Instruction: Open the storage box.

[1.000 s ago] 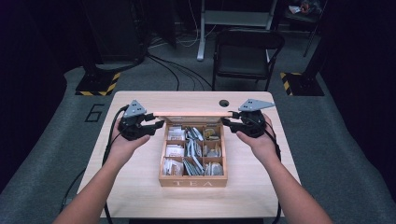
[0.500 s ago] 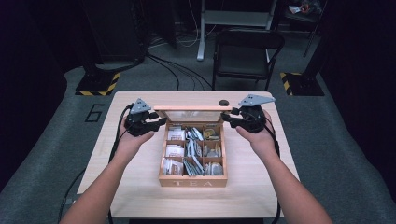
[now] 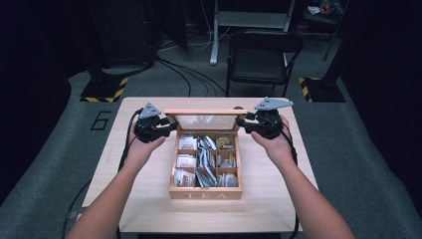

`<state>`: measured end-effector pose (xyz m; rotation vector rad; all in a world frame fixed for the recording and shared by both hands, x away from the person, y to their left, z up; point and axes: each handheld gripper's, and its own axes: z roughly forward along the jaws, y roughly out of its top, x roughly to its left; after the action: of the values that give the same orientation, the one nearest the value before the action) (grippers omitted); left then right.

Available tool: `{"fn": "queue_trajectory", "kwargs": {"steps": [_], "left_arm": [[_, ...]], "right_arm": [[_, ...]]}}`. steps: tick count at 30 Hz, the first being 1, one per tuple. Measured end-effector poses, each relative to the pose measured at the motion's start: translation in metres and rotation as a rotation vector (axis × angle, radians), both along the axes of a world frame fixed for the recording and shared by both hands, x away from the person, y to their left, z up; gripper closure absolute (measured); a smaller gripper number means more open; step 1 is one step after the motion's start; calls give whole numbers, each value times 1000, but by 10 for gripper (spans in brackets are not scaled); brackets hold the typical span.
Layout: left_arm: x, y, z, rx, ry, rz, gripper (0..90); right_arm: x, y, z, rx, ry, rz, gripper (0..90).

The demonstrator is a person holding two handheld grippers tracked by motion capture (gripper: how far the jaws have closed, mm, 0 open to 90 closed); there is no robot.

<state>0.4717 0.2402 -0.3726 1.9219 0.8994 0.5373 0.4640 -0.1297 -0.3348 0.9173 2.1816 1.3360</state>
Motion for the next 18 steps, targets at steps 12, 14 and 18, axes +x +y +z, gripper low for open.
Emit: {"fn": "queue_trajectory", "kwargs": {"steps": [12, 14, 18], "left_arm": [[6, -2, 3, 10, 10, 12, 626], [7, -2, 4, 7, 12, 14, 627], [9, -3, 5, 1, 18, 23, 627]], "right_arm": [[9, 0, -5, 11, 13, -19, 508], [11, 0, -6, 4, 10, -20, 503], [14, 1, -9, -3, 9, -35, 499]]}}
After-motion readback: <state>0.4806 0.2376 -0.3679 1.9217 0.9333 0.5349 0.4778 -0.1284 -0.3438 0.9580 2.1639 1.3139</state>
